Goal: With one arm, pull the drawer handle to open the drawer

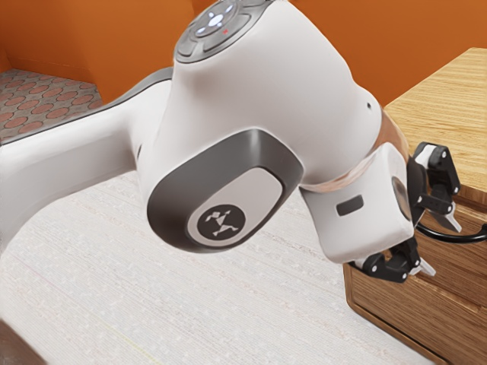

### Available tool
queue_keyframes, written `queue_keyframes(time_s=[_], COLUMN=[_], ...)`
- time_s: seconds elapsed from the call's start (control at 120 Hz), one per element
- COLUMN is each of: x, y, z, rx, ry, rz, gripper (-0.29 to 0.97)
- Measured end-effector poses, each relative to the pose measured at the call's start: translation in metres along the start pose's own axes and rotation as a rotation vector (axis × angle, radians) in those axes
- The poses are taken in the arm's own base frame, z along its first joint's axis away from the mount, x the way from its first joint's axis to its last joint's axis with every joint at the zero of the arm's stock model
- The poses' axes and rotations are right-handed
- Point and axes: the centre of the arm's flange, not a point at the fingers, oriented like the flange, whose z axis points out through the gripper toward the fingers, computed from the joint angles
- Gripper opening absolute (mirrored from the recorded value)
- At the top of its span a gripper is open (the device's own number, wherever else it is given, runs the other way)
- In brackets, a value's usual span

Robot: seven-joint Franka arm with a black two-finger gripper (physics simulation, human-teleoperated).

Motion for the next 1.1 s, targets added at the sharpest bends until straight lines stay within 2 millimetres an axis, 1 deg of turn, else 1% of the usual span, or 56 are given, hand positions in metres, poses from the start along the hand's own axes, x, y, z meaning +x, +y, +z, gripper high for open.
queue_keyframes(time_s=[0.125, 0.25, 0.383, 0.5, 0.55, 0.6, 0.658, 0.7, 0.733, 0.792, 0.833, 0.925, 1.05, 1.1], x=[-0.007, -0.018, -0.031, -0.042, -0.043, -0.042, -0.039, -0.036, -0.032, -0.028, -0.024, -0.014, -0.014, -0.014], y=[-0.003, -0.008, -0.013, -0.015, -0.014, -0.011, -0.002, 0.004, 0.011, 0.022, 0.027, 0.037, 0.05, 0.056], z=[0.005, 0.018, 0.023, 0.033, 0.035, 0.034, 0.029, 0.029, 0.03, 0.026, 0.021, 0.01, 0.011, 0.009], rx=[-0.002, -0.016, -0.015, -0.028, -0.031, -0.031, -0.03, -0.035, -0.041, -0.04, -0.037, -0.027, -0.038, -0.04], ry=[-0.005, -0.007, -0.015, -0.023, -0.024, -0.029, -0.041, -0.047, -0.052, -0.063, -0.067, -0.074, -0.089, -0.094], rz=[-0.003, -0.013, -0.026, -0.039, -0.039, -0.035, -0.025, -0.019, -0.012, -0.001, 0.007, 0.026, 0.029, 0.029], gripper=[0.29, 0.29, 0.28, 0.23, 0.22, 0.18, 0.15, 0.08, 0.06, 0.06, 0.02, 0.01, 0.03, 0.01])
